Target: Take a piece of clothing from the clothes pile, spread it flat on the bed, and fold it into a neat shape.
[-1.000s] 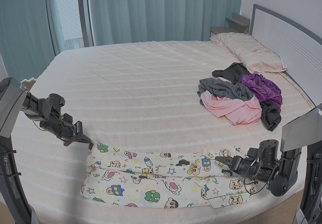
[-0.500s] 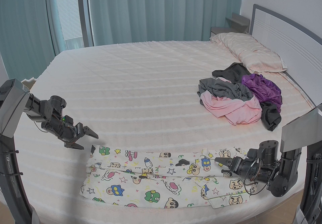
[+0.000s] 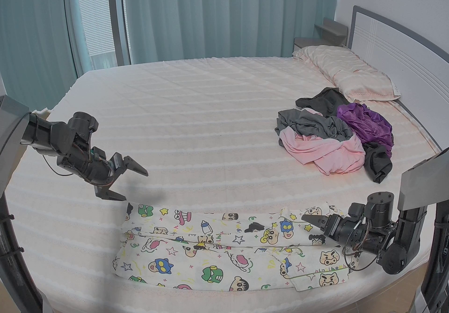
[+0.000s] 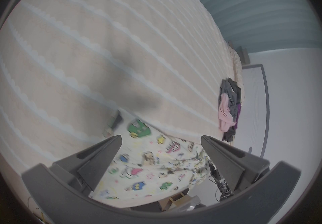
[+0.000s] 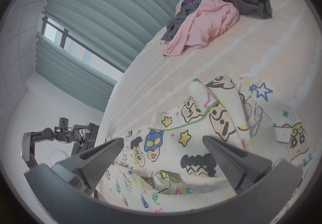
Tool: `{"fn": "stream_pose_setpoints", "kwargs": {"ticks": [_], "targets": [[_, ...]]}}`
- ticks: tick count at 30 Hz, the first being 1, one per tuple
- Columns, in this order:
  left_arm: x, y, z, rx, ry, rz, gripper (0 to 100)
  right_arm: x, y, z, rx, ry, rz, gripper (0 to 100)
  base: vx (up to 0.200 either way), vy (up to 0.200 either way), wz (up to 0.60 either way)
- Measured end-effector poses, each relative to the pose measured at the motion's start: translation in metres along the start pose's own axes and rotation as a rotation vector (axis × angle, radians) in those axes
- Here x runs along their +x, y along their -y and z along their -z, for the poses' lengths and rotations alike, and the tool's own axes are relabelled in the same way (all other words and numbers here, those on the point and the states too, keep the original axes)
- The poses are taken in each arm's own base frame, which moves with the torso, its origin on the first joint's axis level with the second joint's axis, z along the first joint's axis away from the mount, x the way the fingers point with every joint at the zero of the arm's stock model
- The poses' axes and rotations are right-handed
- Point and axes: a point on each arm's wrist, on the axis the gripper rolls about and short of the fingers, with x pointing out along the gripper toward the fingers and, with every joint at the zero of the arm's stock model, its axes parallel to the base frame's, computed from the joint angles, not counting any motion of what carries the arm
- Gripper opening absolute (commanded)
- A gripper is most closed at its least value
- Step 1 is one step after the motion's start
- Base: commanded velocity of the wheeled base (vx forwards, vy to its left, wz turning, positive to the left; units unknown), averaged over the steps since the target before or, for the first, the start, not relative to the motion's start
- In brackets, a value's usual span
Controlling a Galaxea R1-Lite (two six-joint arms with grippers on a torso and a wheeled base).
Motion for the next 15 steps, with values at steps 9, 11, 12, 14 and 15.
{"fn": "stream_pose_setpoints", "kwargs": {"ticks": [9,11,12,14,15], "targets": [[0.033,0.055,0.045,0.04,0.062,0.059,100,-0.005,-0.004,-0.002,-0.003,0.009,-0.009,100,0.0,0.0,0.0],[0.047,0.069,0.061,0.018,0.074,0.067,100,-0.005,-0.004,-0.002,-0.004,0.01,-0.01,100,0.0,0.0,0.0],[0.053,0.074,0.069,0.003,0.077,0.07,100,-0.005,-0.004,-0.002,-0.003,0.01,-0.01,100,0.0,0.0,0.0],[0.065,0.084,0.085,-0.032,0.075,0.073,100,-0.006,-0.004,-0.002,-0.004,0.011,-0.01,100,0.0,0.0,0.0],[0.071,0.088,0.093,-0.049,0.075,0.075,100,-0.006,-0.004,-0.002,-0.004,0.01,-0.01,100,0.0,0.0,0.0]]}}
